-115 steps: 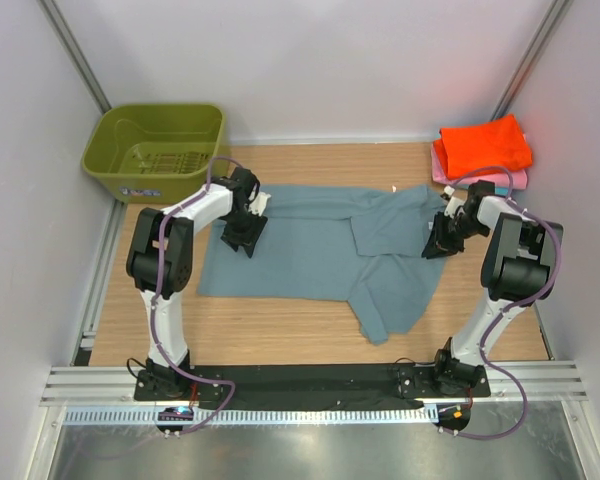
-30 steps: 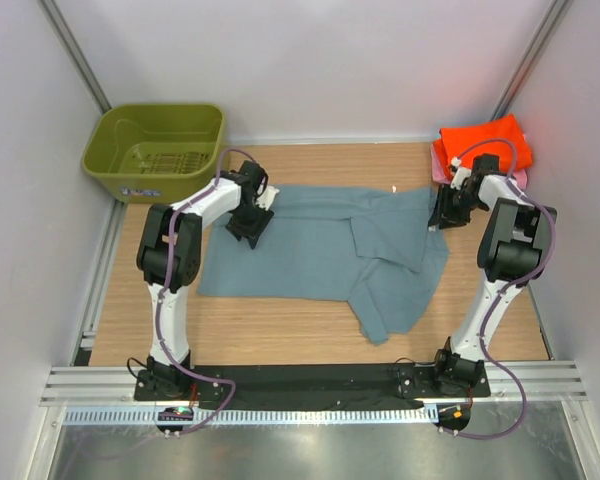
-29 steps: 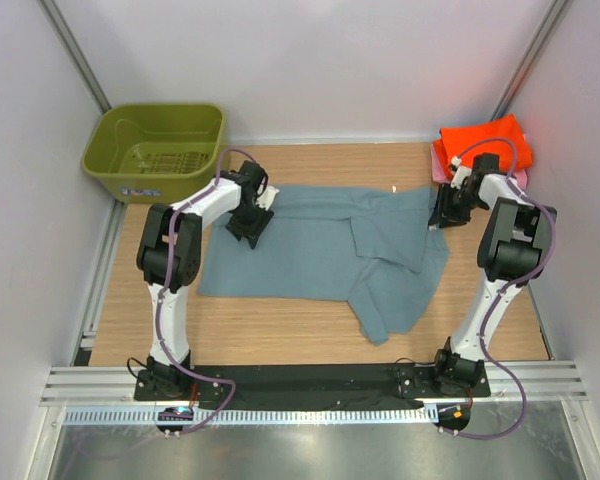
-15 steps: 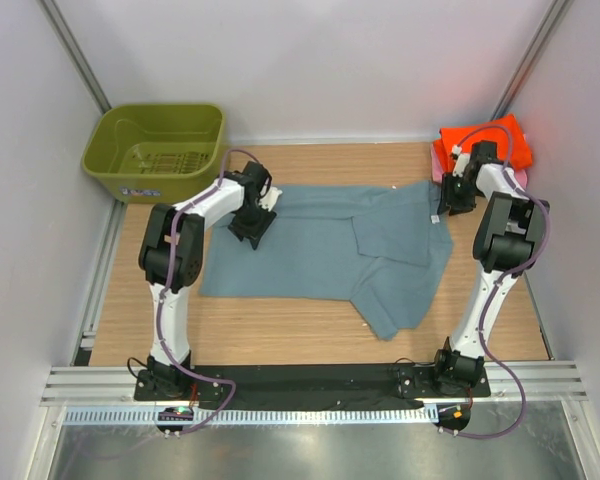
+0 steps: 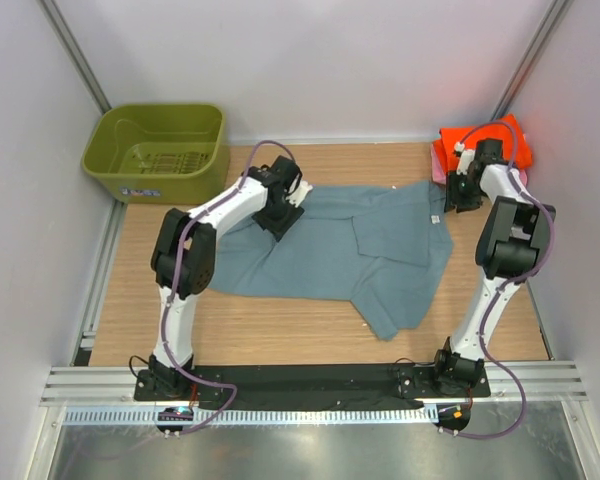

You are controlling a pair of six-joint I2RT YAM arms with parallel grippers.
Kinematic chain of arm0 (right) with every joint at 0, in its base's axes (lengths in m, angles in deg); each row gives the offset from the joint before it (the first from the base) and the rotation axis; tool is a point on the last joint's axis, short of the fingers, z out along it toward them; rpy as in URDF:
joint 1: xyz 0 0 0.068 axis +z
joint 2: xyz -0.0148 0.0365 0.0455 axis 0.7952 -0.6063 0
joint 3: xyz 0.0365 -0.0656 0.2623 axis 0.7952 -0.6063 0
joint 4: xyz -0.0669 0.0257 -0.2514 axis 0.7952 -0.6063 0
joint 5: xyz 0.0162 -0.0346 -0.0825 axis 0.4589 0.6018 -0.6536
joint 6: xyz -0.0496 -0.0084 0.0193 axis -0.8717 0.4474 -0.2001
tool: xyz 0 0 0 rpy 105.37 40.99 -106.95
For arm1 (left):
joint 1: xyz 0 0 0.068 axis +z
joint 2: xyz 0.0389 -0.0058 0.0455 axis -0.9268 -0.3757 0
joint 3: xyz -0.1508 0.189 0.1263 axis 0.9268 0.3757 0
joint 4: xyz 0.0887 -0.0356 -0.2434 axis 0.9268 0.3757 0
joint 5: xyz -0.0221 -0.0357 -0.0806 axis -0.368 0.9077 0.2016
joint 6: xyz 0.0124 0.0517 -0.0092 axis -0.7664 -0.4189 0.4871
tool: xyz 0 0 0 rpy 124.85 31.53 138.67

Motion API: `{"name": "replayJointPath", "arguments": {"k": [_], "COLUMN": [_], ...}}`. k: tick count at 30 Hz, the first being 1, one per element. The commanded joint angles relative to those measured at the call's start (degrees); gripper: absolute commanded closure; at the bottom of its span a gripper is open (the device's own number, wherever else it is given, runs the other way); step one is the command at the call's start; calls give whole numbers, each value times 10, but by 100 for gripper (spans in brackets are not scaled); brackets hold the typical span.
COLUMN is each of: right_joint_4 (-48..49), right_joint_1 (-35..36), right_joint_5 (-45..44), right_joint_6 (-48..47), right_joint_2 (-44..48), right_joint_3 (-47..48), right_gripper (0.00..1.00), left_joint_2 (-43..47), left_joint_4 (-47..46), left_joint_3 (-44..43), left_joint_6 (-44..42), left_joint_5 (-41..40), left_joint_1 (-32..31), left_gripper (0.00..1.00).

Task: Fold and stack the t-shirts
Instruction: Fold the tshirt

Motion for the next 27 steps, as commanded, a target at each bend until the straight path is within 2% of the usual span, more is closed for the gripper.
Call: {"name": "replayJointPath", "arguments": {"k": [1,2,4,7,11,14,16,21,27], "right_joint_4": [33,40,34,-43,-129,-105,-70,-64,-62], "right_joint_1": [-1,0,-1,1,2,3,9,24,42], "right_joint_5": [47,62,113,159,210,209,203,212,204], "right_joint_6": [-53,-82,-112,-143,-150,-135,-115,-78,-49], "right_joint_2": [144,195,238,280,295,327,341,297,224], "right_joint_3": [-46,-89,-141,-160,-193,-247,-265,-212,-141], "right_gripper": [57,57,56,56,56,56,56,55,55], "left_joint_2": [89,96,116,135,169,183,178,129,83], "left_joint_4": [7,13,18,40,46,7,-20,-74,-75], "left_joint_3": [-63,-74,-78,-66,38,115,134,96,68], "left_joint_6": [-17,-22,-30,-34,-19,-13,-23,-72,-101], "left_joint_5": [-13,-11,-7,-8,-10,-26,-46,-110,-101], "left_joint_1": [-9,-10,-9,-9,-9,-9,-10,-2,18], "left_gripper": [45,45,44,44,45,45,45,44,44]}}
